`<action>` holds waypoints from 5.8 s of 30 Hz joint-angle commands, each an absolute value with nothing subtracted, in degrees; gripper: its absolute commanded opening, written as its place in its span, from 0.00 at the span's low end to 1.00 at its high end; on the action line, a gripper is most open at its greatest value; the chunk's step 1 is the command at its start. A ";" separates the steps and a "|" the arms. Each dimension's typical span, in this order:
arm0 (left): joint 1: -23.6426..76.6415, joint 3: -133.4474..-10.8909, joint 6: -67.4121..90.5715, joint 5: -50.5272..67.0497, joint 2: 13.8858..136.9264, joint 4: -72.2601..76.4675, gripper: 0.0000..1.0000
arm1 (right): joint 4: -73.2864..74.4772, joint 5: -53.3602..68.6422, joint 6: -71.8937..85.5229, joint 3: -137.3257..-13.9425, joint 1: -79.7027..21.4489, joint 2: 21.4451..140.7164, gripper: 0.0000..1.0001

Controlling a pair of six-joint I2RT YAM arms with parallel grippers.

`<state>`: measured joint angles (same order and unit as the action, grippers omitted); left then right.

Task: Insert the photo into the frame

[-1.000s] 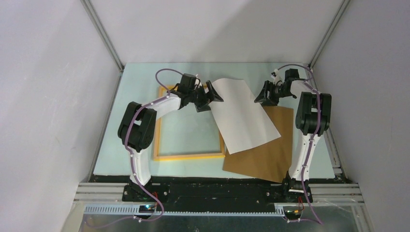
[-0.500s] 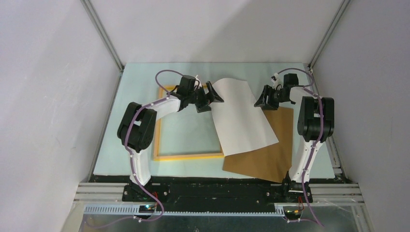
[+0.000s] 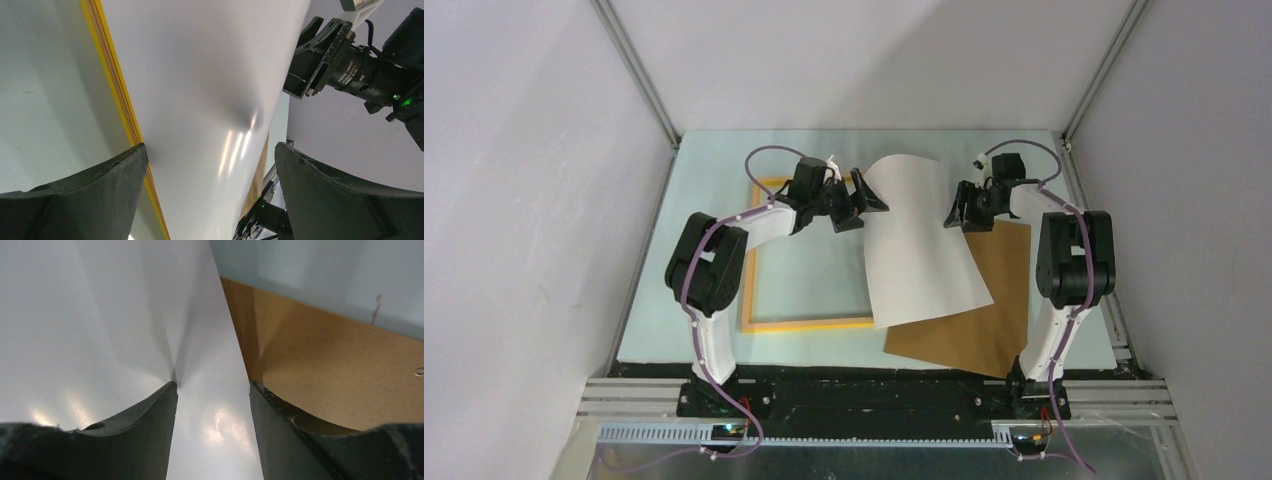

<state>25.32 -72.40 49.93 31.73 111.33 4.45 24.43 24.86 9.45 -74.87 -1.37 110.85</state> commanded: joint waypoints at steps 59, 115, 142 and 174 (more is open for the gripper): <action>25.11 -64.80 52.86 34.14 110.56 18.79 0.87 | 23.09 17.75 12.22 -74.69 -2.65 111.12 0.54; 4.53 -77.97 6.30 39.83 102.41 -33.21 0.00 | 22.90 29.25 11.98 -73.45 2.64 102.01 0.72; -4.92 -86.80 -3.25 29.01 105.09 -42.59 0.00 | 21.50 31.28 10.75 -72.51 2.50 103.10 0.68; -2.87 -92.29 -3.39 32.47 113.47 -41.65 0.00 | 21.27 32.25 10.45 -72.59 2.86 105.37 0.68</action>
